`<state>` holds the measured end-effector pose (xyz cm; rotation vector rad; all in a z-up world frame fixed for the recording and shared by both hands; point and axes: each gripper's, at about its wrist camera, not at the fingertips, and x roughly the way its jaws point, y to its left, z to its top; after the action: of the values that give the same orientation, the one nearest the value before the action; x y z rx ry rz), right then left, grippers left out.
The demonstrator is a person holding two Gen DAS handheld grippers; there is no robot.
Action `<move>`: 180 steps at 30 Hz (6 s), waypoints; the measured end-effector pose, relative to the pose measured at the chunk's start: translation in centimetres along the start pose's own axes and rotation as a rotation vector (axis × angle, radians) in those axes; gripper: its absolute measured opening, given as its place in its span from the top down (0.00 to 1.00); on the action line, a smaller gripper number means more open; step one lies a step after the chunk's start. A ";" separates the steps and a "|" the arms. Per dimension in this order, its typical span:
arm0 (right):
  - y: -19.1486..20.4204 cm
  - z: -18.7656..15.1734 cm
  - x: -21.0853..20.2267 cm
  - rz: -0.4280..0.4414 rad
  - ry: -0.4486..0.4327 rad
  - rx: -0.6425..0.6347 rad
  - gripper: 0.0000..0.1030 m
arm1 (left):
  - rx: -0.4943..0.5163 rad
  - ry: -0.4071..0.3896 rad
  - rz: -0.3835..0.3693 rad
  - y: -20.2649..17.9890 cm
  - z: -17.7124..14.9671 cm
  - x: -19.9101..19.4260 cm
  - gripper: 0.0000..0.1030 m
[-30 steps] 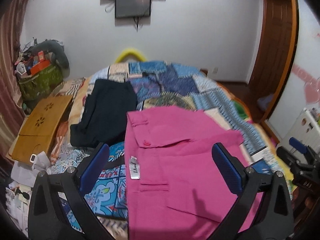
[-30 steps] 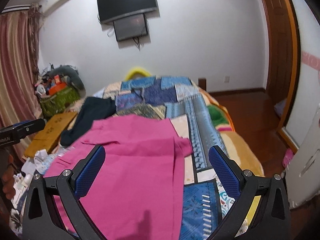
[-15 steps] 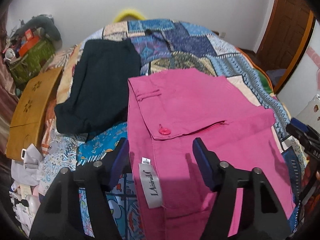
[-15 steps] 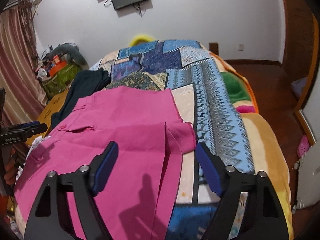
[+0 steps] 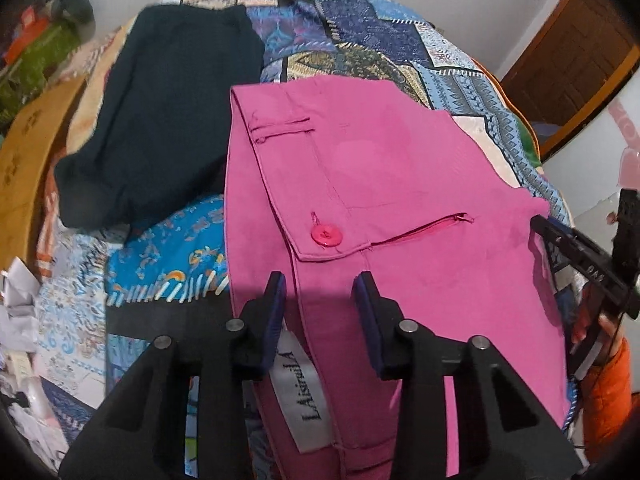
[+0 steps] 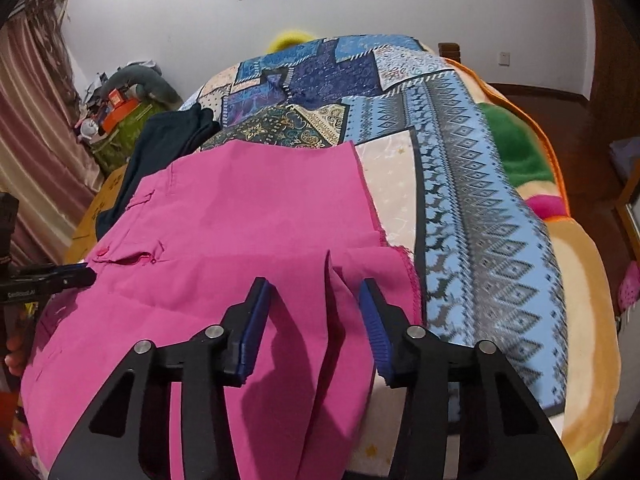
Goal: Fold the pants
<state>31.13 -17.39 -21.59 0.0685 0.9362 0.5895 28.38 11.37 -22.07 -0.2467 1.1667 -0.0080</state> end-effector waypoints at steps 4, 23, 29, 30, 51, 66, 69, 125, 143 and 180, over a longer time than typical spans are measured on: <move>0.6 0.3 0.6 -0.004 0.019 -0.056 0.79 | 0.005 -0.006 -0.027 0.1 0.1 -0.2 0.77; 1.8 0.4 2.8 -0.071 0.056 -0.164 0.96 | 0.077 -0.067 0.070 0.8 -1.3 -1.0 0.94; 2.0 0.5 2.0 -0.047 0.064 -0.129 0.93 | 0.175 -0.099 0.131 -0.9 -1.6 -2.4 0.91; 2.1 0.6 1.4 -0.044 0.052 -0.132 0.93 | 0.180 -0.106 0.126 -1.1 -1.6 -2.7 0.90; -2.2 3.1 -0.6 -0.128 -0.038 -0.016 0.61 | 0.024 -0.032 0.040 1.9 3.7 0.2 0.57; -1.5 1.7 3.0 -0.089 0.076 -0.082 0.89 | 0.061 -0.029 0.005 1.0 4.0 1.0 0.93; -0.9 1.6 2.9 -0.101 0.062 -0.123 0.92 | 0.099 -0.128 0.067 0.4 3.7 -0.5 0.94; -2.6 15.0 16.4 -0.056 0.260 -0.003 0.46 | 0.011 -0.029 0.110 7.1 13.8 6.5 0.30; 1.9 14.9 15.0 -0.065 0.123 -0.227 0.95 | -0.023 -0.127 0.073 7.6 14.1 3.4 0.91; 2.5 8.2 -8.1 0.030 -0.212 -0.171 0.97 | 0.218 -0.380 0.118 -3.5 -2.4 -15.0 0.93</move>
<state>32.68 -17.79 -9.91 -0.0083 0.6779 0.6743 20.67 9.52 -8.67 0.0152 0.7919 0.0149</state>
